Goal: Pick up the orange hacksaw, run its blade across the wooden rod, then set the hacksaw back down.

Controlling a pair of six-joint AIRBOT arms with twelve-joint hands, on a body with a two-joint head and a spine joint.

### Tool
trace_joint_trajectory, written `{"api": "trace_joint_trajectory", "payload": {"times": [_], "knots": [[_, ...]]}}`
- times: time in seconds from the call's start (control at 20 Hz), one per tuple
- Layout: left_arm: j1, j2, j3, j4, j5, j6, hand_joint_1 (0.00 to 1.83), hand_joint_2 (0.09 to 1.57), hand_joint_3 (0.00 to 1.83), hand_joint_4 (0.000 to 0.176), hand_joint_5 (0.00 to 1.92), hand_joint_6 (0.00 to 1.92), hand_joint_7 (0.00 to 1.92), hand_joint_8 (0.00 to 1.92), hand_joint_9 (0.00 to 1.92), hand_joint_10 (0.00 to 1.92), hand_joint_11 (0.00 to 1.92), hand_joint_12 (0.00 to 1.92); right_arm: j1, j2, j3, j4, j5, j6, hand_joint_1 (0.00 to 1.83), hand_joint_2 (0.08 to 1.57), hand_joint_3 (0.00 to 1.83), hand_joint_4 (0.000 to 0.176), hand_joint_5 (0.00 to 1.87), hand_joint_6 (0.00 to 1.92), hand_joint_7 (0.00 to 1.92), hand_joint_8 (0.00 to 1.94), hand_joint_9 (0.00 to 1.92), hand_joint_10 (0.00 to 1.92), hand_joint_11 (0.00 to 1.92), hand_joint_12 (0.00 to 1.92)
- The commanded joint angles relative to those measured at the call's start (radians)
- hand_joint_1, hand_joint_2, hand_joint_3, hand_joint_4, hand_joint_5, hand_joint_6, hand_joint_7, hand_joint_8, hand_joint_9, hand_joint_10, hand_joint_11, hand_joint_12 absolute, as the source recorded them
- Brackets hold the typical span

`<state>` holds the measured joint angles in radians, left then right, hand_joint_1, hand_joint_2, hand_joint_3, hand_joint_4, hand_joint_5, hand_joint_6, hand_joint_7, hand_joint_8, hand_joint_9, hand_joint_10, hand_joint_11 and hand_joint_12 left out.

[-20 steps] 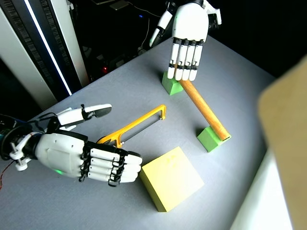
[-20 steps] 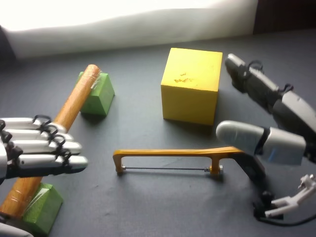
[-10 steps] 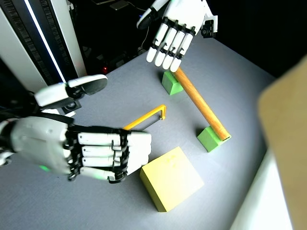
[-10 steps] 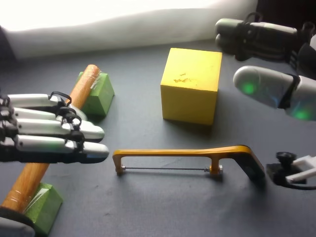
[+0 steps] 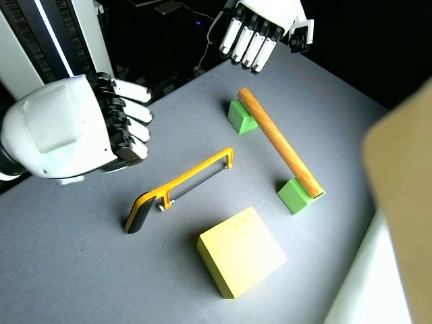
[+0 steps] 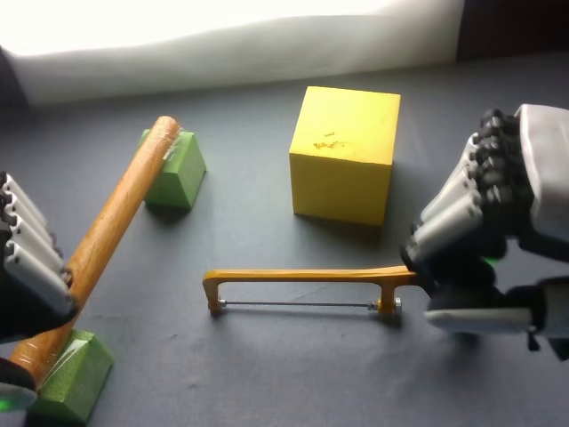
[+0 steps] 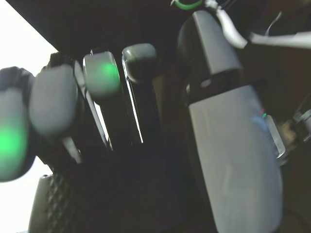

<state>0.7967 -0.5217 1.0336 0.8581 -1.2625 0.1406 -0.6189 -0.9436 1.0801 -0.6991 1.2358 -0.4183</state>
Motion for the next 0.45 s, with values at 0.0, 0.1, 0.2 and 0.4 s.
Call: {"api": "trace_joint_trajectory", "payload": {"times": [0.0, 0.1, 0.2, 0.4], "knots": [[-0.007, 0.0, 0.003, -0.056, -0.116, -0.008, 0.3, 1.37, 0.01, 0.0, 1.32, 1.92, 1.38, 1.92, 1.39, 1.92, 1.5, 1.92, 0.015, 0.004, 0.002, -0.009, 0.158, -0.036, 0.51, 1.4, 0.02, 0.0, 1.14, 1.92, 1.33, 1.94, 1.52, 1.92, 1.71, 1.92], [-0.008, 0.001, 0.006, -0.05, -0.127, -0.011, 0.33, 1.4, 0.01, 0.0, 1.32, 1.92, 1.43, 1.92, 1.45, 1.92, 1.53, 1.92, 0.031, 0.018, 0.023, -0.108, 0.187, -0.07, 0.56, 1.4, 0.01, 0.0, 1.12, 1.92, 1.33, 1.94, 1.49, 1.92, 1.68, 1.92], [-0.008, 0.001, 0.016, -0.044, -0.142, -0.024, 0.39, 1.4, 0.0, 0.0, 1.31, 1.92, 1.42, 1.92, 1.42, 1.92, 1.5, 1.92, 0.055, 0.027, 0.026, -0.155, 0.166, -0.039, 0.57, 1.41, 0.0, 0.0, 1.14, 1.92, 1.35, 1.94, 1.5, 1.92, 1.67, 1.92], [-0.008, -0.001, 0.035, -0.029, -0.154, -0.029, 0.41, 1.4, 0.0, 0.0, 1.27, 1.92, 1.38, 1.92, 1.39, 1.92, 1.48, 1.92, 0.132, 0.039, 0.026, -0.156, 0.109, 0.002, 0.58, 1.4, 0.0, 0.0, 1.13, 1.92, 1.33, 1.94, 1.48, 1.92, 1.65, 1.92]]}}
